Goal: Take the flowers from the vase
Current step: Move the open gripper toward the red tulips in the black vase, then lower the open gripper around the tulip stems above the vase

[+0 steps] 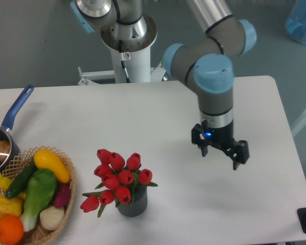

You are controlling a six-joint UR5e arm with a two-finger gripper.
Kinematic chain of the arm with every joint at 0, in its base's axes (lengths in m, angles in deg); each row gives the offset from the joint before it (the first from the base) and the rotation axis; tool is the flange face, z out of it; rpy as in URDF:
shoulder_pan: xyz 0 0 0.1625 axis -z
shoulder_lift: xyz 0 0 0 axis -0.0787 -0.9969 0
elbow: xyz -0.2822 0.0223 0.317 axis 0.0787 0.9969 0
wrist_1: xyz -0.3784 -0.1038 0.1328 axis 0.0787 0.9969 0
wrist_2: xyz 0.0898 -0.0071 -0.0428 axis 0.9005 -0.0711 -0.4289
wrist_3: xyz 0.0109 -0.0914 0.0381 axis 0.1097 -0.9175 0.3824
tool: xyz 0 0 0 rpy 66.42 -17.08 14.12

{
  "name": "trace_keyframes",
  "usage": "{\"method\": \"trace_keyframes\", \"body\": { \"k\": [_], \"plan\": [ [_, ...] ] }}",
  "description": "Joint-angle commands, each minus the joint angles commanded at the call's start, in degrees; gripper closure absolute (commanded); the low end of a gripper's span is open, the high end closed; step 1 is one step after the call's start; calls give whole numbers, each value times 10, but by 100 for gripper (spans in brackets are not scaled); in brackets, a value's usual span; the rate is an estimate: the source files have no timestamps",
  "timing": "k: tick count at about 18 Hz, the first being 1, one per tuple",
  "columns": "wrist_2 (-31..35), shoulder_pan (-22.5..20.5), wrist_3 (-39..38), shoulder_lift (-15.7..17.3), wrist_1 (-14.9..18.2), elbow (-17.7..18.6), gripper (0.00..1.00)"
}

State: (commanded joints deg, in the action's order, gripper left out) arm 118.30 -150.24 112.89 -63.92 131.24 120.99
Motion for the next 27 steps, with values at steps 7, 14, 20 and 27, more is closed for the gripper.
{"method": "trace_keyframes", "body": {
  "k": [7, 14, 20, 27],
  "plan": [
    [-7, 3, -2, 8, -26, 36, 0],
    [-15, 9, -4, 54, -53, 92, 0],
    [-118, 17, -154, 91, -57, 88, 0],
    [-284, 16, -236, 91, -56, 83, 0]
  ]
}}
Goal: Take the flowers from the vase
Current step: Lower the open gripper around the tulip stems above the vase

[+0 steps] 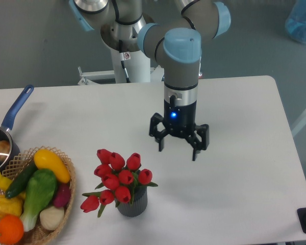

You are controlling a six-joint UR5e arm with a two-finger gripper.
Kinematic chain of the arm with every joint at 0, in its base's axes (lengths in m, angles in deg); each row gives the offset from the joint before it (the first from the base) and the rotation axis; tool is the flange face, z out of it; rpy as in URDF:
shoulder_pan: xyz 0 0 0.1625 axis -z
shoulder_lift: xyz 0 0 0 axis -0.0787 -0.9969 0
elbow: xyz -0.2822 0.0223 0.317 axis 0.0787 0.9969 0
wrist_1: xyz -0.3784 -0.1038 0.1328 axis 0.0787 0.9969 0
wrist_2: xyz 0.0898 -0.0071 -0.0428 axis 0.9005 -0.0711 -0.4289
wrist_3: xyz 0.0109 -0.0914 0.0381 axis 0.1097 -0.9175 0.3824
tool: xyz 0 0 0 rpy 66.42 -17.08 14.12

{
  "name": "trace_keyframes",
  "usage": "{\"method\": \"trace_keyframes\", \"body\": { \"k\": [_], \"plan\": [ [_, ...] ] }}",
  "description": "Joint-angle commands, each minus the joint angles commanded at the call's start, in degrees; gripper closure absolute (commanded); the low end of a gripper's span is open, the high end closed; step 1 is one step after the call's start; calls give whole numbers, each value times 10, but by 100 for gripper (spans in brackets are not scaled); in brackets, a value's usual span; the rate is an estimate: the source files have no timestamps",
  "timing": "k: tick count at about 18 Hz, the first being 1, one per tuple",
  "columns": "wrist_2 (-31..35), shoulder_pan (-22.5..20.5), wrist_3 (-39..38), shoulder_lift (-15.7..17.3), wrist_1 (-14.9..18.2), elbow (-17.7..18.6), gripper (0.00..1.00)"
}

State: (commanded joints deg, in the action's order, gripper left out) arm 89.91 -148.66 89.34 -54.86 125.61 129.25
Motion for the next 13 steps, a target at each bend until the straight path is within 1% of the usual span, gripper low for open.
{"method": "trace_keyframes", "body": {
  "k": [1, 3, 5, 7, 10, 12, 13],
  "plan": [
    [-8, 1, 0, -1, -1, 0, 0],
    [-46, 3, 0, -2, -1, -2, 0],
    [-55, 3, -9, -8, -2, -4, 0],
    [-62, 11, -10, -24, -2, -19, 0],
    [-67, 33, -11, -54, -2, -55, 0],
    [-74, 39, -14, -61, -2, -66, 0],
    [-90, 39, -11, -64, -3, -69, 0]
  ]
}}
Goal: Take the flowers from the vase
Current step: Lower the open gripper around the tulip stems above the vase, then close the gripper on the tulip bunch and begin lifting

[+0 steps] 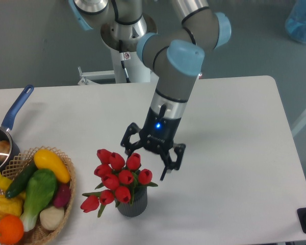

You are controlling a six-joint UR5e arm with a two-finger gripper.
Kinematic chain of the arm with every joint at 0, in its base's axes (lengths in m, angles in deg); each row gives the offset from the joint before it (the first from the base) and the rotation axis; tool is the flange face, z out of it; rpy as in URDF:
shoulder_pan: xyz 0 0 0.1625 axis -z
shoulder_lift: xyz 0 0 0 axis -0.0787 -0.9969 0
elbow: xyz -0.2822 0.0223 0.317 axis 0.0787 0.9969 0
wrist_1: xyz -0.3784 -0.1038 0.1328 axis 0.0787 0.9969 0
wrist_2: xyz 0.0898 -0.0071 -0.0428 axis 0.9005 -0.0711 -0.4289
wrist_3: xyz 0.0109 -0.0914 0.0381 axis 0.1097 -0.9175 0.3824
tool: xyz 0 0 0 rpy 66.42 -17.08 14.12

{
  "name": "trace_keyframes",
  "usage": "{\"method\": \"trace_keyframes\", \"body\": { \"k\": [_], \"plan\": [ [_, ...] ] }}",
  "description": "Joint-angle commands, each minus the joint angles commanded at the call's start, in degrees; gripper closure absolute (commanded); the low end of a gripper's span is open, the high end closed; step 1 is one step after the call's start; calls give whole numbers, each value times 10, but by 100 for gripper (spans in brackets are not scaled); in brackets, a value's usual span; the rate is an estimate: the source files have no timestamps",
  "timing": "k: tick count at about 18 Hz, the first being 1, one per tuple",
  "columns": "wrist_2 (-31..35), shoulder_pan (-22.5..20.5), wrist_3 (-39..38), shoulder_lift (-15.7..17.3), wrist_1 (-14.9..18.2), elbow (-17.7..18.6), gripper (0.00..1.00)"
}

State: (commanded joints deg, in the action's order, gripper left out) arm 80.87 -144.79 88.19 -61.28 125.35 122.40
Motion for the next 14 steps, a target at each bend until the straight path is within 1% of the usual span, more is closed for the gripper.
{"method": "trace_keyframes", "body": {
  "k": [2, 3, 6, 7, 8, 9, 11, 12, 13, 14],
  "plan": [
    [-45, 1, 3, -7, 0, -10, 0],
    [-55, 0, 5, -11, 0, -11, 0],
    [-56, 1, 12, -18, 0, -12, 0],
    [-56, 3, 13, -18, 0, -11, 3],
    [-56, 3, 19, -18, 0, -11, 21],
    [-57, 3, 27, -18, 0, -9, 40],
    [-58, 3, 37, -18, 0, -4, 72],
    [-58, 2, 40, -18, 0, -4, 85],
    [-58, 1, 41, -17, 0, -2, 95],
    [-58, 1, 41, -16, -1, -2, 100]
  ]
}}
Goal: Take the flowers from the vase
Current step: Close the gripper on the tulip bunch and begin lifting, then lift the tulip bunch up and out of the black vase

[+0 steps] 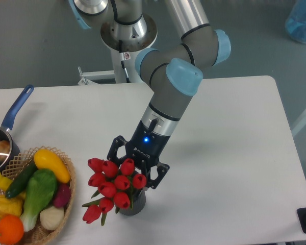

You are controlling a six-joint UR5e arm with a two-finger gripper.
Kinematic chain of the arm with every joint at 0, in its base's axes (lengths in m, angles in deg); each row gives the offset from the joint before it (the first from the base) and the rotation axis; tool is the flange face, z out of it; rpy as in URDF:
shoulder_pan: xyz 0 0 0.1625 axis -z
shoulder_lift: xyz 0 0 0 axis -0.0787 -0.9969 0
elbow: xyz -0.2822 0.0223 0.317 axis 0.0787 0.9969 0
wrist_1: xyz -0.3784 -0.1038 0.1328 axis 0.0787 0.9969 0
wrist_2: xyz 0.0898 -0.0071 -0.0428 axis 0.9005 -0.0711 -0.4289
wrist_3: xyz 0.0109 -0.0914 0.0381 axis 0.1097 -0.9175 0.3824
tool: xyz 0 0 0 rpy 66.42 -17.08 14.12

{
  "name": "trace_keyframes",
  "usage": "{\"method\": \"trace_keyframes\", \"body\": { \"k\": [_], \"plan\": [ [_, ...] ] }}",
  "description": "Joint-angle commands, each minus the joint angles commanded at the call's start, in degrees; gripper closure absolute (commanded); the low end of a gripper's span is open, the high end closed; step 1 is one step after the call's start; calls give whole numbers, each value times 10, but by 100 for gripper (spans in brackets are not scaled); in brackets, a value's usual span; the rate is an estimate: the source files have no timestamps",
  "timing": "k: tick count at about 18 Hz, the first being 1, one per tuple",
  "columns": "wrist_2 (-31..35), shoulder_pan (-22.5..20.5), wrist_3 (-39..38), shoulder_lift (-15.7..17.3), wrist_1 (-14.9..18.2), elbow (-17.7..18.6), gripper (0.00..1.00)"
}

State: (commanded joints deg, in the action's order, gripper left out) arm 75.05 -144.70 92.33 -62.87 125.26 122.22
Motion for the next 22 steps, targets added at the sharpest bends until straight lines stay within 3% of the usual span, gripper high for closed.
{"method": "trace_keyframes", "body": {
  "k": [9, 13, 22],
  "plan": [
    [-13, -18, -8, 20, 1, 4, 100],
    [-75, -47, -25, 43, 3, 4, 100],
    [-145, -99, -72, 83, 3, 4, 100]
  ]
}}
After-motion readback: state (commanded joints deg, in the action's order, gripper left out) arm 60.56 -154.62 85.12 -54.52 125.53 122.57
